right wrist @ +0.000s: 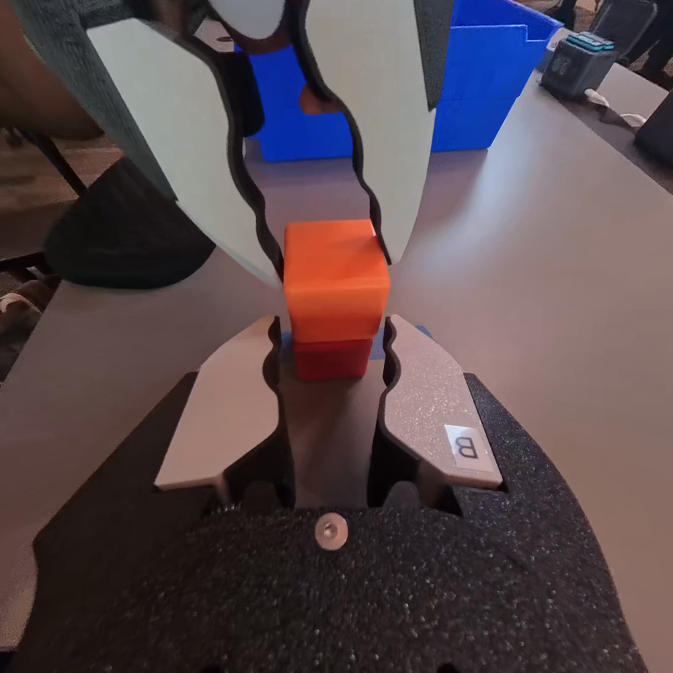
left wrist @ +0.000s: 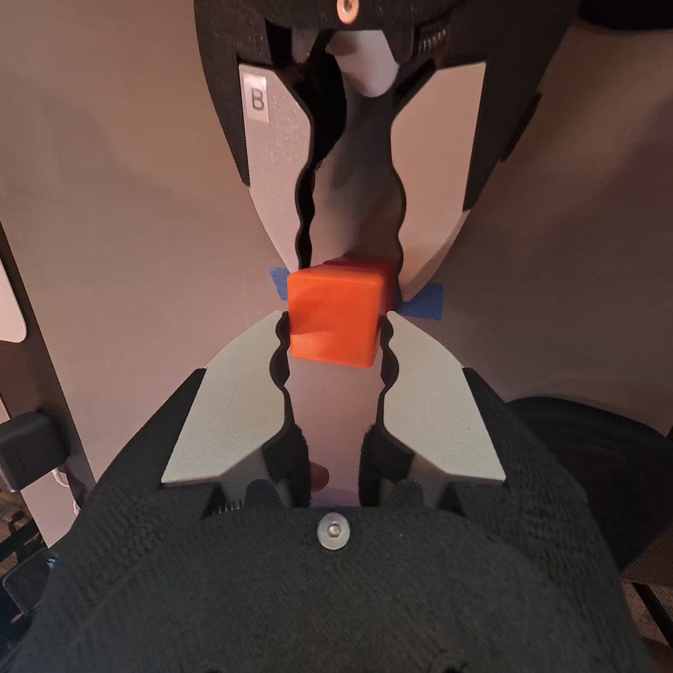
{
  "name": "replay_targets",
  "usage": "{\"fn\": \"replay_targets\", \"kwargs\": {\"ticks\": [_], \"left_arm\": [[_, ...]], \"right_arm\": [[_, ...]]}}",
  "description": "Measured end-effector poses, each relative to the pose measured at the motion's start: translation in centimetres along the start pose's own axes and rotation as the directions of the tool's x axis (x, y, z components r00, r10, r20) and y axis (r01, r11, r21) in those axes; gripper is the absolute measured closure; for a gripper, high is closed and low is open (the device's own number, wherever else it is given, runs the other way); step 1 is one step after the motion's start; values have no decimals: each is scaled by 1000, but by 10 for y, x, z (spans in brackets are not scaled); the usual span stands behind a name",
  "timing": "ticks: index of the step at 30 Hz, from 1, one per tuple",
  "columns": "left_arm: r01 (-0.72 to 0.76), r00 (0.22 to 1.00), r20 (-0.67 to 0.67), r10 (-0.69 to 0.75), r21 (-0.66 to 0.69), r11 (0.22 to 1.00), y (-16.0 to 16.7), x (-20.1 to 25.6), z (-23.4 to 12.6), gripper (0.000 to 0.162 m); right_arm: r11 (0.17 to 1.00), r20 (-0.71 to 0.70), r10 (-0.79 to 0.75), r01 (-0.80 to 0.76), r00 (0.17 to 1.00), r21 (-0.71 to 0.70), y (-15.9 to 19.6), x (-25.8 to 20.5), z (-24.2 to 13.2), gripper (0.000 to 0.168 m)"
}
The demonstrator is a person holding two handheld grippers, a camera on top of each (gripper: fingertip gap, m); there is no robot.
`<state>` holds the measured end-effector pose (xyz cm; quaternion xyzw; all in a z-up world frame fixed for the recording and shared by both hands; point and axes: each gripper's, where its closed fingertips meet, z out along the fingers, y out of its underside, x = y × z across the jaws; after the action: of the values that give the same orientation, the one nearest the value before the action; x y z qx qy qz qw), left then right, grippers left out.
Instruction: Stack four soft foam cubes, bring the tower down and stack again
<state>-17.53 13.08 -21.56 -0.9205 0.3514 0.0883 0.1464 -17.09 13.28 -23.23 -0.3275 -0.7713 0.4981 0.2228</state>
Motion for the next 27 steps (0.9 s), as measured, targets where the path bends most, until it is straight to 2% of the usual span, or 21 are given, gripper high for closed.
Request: {"fn": "replay_targets", "kwargs": {"ticks": [3,8,10,12,14,16,18,19,21,23,24,27], "left_arm": [[5,1000,2,-5,2,1000,0,0,0,114],[52,999,-5,-52,61,997,-2,0,0,113],[137,990,14,-141,158,978,-1,-9,-9,94],[234,964,64,-260,266,935,13,-30,-33,77],[330,909,119,-399,379,864,42,-58,-69,77],[428,816,177,-551,456,780,90,-87,-104,83],[536,693,240,-680,459,709,153,-111,-125,85],[573,671,243,-700,430,698,182,-115,-127,85],[572,742,197,-641,310,759,229,-112,-114,79],[478,838,173,-518,223,849,262,-114,-95,78],[440,879,117,-463,178,880,272,-108,-81,78],[423,906,-19,-423,17,906,299,-92,-43,75]], "right_arm": [[998,-44,-56,56,997,-14,1,3,3,120],[999,-39,-43,42,998,-28,2,2,2,121],[999,-35,-43,42,998,-27,2,2,2,121],[999,-37,-41,40,998,-23,3,2,2,121],[999,-37,-42,41,998,-23,3,1,2,121],[999,-37,-42,42,998,-24,3,2,2,121],[999,-38,-44,43,998,-26,3,1,1,121],[999,-38,-45,44,998,-27,3,1,1,121],[999,-38,-44,43,998,-26,3,1,1,121],[999,-38,-45,44,998,-25,3,1,1,121],[999,-38,-49,48,998,-26,3,1,1,121],[998,-43,-62,61,997,-32,2,1,1,121]]}}
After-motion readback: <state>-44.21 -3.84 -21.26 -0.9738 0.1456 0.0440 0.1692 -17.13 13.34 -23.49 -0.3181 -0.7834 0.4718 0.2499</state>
